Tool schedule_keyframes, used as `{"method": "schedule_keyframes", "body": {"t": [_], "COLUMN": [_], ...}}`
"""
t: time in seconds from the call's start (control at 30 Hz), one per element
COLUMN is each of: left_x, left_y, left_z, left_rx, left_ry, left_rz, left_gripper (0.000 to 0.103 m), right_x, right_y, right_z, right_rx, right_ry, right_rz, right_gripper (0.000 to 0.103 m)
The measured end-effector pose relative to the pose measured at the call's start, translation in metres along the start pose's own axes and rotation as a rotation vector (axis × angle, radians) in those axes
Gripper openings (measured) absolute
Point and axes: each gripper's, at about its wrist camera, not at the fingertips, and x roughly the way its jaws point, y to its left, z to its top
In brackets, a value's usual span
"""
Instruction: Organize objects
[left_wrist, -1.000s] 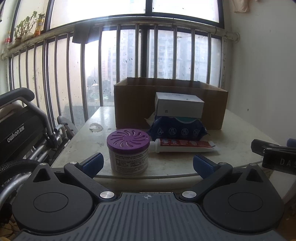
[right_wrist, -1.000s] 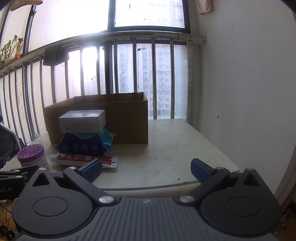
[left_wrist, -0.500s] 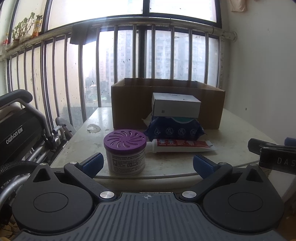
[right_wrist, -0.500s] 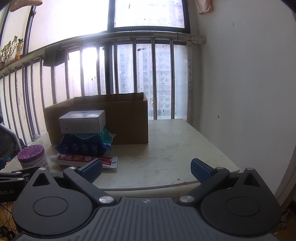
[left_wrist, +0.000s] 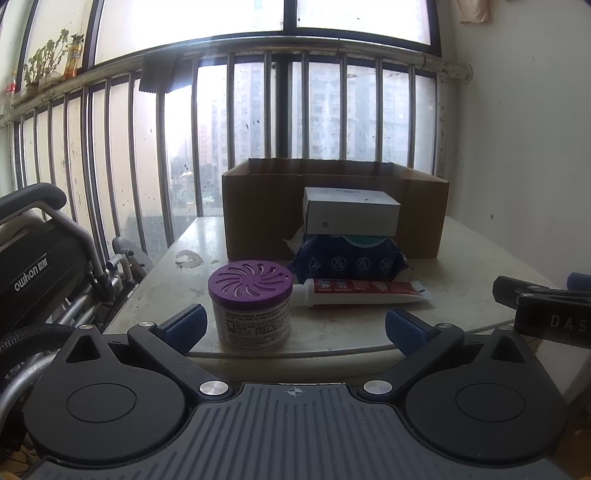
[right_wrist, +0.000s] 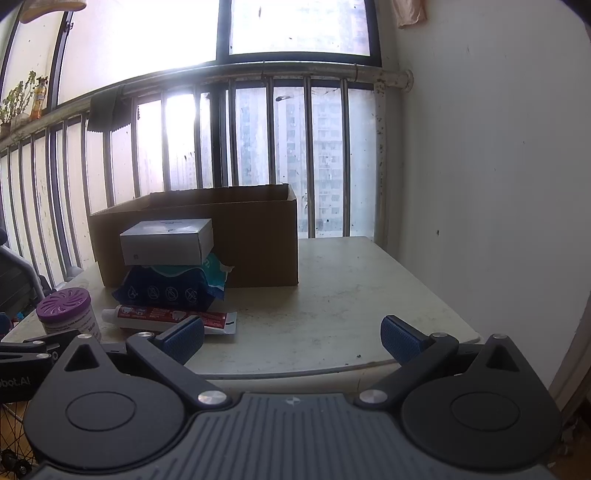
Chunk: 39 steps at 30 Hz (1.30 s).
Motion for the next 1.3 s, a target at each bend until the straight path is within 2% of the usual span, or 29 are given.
{"method": "schedule_keyframes", "body": {"t": [0.4,1.03,1.3], "left_x": [0.001,0.003,0.002], "left_y": [-0.002,-0.004,-0.006], "left_z": [-0.001,-0.001,-0.002], "left_rx": [0.010,0.013,0.018], "left_ry": [-0.001,0.005,0.003], "left_rz": [0.022,0.016,0.012], "left_gripper": [0.103,0.103,0.103], "right_x": [0.000,0.002,0.003], "right_y": [0.002,0.006,0.012], "right_z": [0.000,-0.001,-0.002], "right_rx": [-0.006,-0.009,-0.051], "right_ry": [0.003,0.011,0.015], "right_rz": [0.005,0.009,0.015], "right_gripper": [0.103,0.103,0.103]}}
